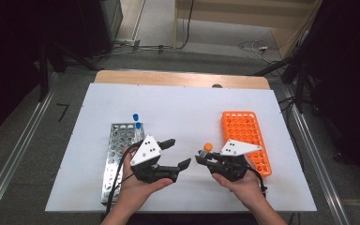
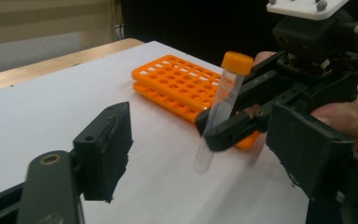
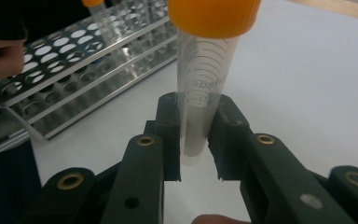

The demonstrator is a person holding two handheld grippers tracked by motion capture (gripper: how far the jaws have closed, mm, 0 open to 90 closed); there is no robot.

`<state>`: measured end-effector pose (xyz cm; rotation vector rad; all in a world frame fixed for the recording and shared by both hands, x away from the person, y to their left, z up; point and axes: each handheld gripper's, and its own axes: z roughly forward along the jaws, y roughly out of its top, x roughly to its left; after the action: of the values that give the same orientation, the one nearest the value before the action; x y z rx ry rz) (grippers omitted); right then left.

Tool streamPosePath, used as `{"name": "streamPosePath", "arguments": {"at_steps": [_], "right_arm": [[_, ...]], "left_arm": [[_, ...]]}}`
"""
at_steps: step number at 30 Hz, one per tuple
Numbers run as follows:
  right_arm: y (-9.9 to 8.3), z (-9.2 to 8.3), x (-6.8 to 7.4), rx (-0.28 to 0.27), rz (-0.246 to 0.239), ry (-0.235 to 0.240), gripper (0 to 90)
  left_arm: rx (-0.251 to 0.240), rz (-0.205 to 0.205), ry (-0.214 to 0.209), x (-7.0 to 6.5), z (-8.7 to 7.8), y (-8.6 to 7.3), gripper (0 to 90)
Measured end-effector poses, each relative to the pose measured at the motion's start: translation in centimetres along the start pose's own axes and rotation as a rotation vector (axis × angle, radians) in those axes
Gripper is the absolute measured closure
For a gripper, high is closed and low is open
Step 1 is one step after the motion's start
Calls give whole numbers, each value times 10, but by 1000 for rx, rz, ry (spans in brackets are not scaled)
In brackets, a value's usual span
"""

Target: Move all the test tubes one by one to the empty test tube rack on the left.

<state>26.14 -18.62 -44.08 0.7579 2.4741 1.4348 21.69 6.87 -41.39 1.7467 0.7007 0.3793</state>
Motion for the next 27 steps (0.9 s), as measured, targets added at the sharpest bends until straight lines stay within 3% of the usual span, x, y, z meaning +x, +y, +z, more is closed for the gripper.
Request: {"name": "streamPosePath", "arguments": {"at_steps": [4, 12, 17, 27], "right_arm": [[2, 7, 12, 11, -28, 35, 729], [5, 14, 28, 40, -85, 90, 728], [6, 13, 33, 44, -130, 128, 728], [5, 11, 38, 42, -140, 142, 705]], "left_arm": [[-12, 0, -35, -4, 4, 2, 351], [16, 30, -116, -11, 15, -2, 515], [43, 48, -152, -13, 17, -4, 685], [40, 52, -126, -15, 10, -6, 710]]}}
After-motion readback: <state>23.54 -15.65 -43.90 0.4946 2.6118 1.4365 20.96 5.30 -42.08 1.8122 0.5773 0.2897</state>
